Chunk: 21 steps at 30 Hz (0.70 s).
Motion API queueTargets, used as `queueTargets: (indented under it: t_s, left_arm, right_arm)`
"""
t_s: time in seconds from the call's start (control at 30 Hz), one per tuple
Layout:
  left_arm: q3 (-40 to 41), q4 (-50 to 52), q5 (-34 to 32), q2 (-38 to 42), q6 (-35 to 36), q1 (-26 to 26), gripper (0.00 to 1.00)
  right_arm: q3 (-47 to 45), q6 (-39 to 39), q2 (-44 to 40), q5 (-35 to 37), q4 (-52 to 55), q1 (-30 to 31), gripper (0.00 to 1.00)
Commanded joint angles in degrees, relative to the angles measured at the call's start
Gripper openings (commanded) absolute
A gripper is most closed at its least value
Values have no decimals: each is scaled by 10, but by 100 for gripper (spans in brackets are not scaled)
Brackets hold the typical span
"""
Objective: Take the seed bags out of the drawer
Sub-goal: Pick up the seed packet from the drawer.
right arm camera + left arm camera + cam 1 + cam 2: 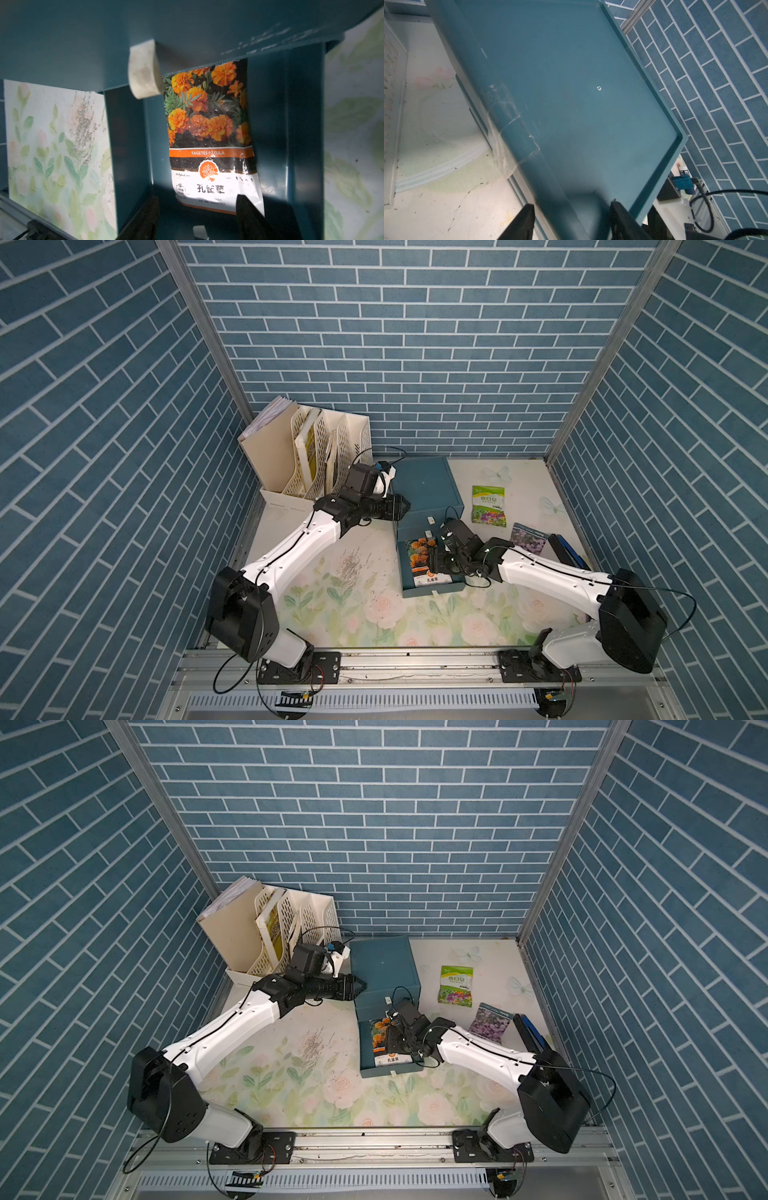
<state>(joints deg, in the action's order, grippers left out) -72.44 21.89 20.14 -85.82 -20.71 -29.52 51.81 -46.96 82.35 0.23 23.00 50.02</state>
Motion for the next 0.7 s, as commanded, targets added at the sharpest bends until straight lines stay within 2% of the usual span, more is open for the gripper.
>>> queueTargets:
  t_s: [0.0,0.67]
  left_arm:
    - [13,72,-15,-16,17,3,61]
    - [8,83,-15,-19,26,2,62]
  right_arm:
    - [10,31,19,21,1,-2,62]
    - [19,47,98,82,-16,-4,61]
